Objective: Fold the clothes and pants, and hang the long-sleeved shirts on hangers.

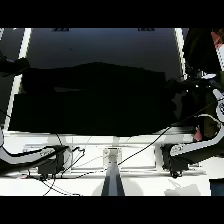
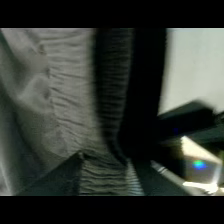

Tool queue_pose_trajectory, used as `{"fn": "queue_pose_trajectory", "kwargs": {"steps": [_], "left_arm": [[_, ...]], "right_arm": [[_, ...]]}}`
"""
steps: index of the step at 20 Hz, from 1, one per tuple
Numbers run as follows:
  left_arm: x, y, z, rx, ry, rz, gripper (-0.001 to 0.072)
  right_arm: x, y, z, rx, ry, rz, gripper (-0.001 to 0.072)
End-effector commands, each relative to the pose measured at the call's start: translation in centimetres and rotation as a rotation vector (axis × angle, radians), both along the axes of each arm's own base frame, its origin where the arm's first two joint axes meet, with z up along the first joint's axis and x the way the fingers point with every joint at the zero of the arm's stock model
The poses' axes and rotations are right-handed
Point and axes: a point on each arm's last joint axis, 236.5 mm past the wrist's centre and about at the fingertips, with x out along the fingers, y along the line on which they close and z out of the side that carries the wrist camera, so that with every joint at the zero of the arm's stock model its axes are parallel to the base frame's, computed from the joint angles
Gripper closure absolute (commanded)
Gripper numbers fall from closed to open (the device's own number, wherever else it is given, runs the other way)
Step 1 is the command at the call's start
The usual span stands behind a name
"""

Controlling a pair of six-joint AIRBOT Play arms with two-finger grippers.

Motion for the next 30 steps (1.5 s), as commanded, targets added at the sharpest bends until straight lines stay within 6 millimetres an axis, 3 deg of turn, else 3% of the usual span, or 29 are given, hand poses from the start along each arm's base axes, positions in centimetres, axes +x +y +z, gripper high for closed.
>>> {"fn": "queue_pose_trajectory", "kwargs": {"steps": [1, 4, 6, 10, 12, 15, 21, 23, 26, 29, 30], "left_arm": [[0.0, -0.1, 0.0, -0.002, 0.001, -0.001, 0.0692], [0.0, -0.1, 0.0, -0.002, 0.0, -0.001, 0.0692], [0.4, 0.3, 1.0, 0.008, -0.024, 0.002, 0.0692], [3.2, 1.9, 7.4, 0.07, -0.182, 0.016, 0.0692], [4.5, 2.4, 10.3, 0.096, -0.265, 0.03, 0.0692], [4.9, 2.4, 9.9, 0.1, -0.263, 0.03, 0.0692], [6.0, 2.6, 4.0, 0.049, -0.154, 0.031, 0.0692], [8.4, 2.5, 5.5, -0.012, -0.276, 0.096, 0.0695], [11.6, 3.3, 10.9, -0.096, -0.497, 0.246, 0.0697], [12.1, 3.3, 15.3, -0.078, -0.572, 0.228, 0.0697], [11.7, 3.1, 15.4, -0.077, -0.544, 0.215, 0.0697]], "right_arm": [[1.7, 0.5, 0.4, -0.059, -0.113, 0.098, 0.0668], [4.4, -1.2, 2.7, -0.129, -0.208, 0.072, 0.0693], [5.8, -3.2, 4.7, -0.222, -0.275, 0.06, 0.0693], [5.8, -9.1, 7.8, -0.405, -0.318, -0.038, 0.0693], [5.4, -10.9, 9.3, -0.425, -0.333, -0.085, 0.0694], [4.6, -11.2, 9.7, -0.411, -0.316, -0.087, 0.0693], [4.1, -10.6, 9.5, -0.393, -0.298, -0.07, 0.0694], [4.1, -10.6, 9.5, -0.392, -0.298, -0.07, 0.0693], [4.1, -10.6, 9.5, -0.393, -0.298, -0.07, 0.0694], [4.1, -10.7, 9.5, -0.393, -0.298, -0.07, 0.0693], [4.1, -10.6, 9.5, -0.392, -0.298, -0.07, 0.0693]]}}
